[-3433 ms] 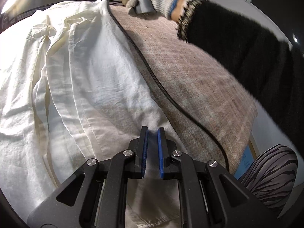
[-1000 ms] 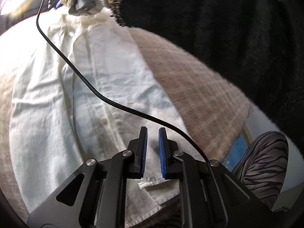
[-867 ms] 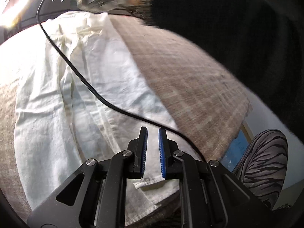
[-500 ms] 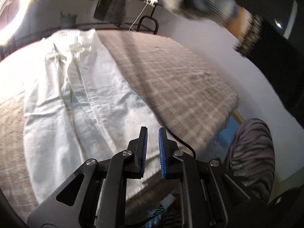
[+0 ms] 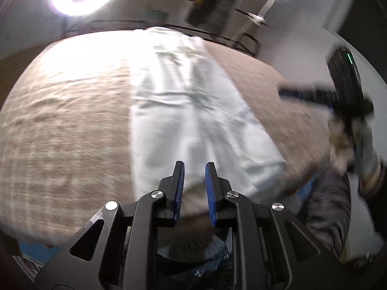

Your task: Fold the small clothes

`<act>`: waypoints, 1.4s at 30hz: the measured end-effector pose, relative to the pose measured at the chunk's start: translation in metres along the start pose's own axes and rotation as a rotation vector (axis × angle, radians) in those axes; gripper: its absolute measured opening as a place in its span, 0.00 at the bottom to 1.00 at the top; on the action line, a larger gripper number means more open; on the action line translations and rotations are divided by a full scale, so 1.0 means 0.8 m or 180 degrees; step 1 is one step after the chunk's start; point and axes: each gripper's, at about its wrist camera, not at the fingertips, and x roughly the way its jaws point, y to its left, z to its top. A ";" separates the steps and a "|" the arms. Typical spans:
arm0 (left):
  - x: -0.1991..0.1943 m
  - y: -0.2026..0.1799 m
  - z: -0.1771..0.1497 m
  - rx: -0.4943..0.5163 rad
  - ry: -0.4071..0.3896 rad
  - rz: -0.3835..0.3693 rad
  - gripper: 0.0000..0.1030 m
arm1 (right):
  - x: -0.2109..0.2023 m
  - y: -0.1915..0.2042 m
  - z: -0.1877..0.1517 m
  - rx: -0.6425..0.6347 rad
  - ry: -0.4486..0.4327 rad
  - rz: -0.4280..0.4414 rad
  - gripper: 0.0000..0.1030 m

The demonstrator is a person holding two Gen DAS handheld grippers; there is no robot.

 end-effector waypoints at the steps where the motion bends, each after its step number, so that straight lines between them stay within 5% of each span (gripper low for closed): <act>1: 0.004 0.007 0.004 -0.0040 -0.0011 0.0024 0.16 | 0.013 0.005 -0.005 -0.0073 0.0016 -0.0111 0.21; 8: 0.046 0.030 0.033 -0.0128 -0.0022 0.0164 0.16 | 0.065 -0.005 0.017 0.0187 -0.0080 -0.0175 0.20; 14: 0.076 0.041 0.027 -0.0071 0.0180 0.0277 0.16 | 0.105 -0.030 -0.008 0.0405 0.0397 -0.0349 0.20; 20: 0.065 0.051 0.009 -0.0015 0.0274 0.0396 0.16 | 0.068 -0.028 -0.056 0.0431 0.0559 -0.0333 0.20; 22: 0.057 0.056 0.006 -0.0116 0.0278 0.0382 0.25 | 0.046 -0.027 -0.072 0.0468 0.0503 -0.0337 0.26; 24: 0.051 0.065 0.004 -0.0256 0.0284 0.0342 0.40 | 0.030 -0.034 -0.082 0.0564 0.0443 -0.0241 0.36; 27: 0.055 0.078 0.001 -0.0533 0.0417 0.0180 0.40 | 0.021 -0.054 -0.101 0.0913 0.0478 0.0226 0.39; 35: 0.055 0.091 -0.017 -0.1070 0.0672 -0.0388 0.40 | 0.032 -0.078 -0.127 0.1316 0.0687 0.0814 0.43; 40: 0.049 0.096 -0.027 -0.1261 0.0741 -0.0589 0.40 | 0.041 -0.071 -0.139 0.1421 0.0752 0.1077 0.33; 42: 0.049 0.097 -0.027 -0.1312 0.0756 -0.0622 0.25 | 0.047 -0.069 -0.143 0.1503 0.0734 0.1136 0.21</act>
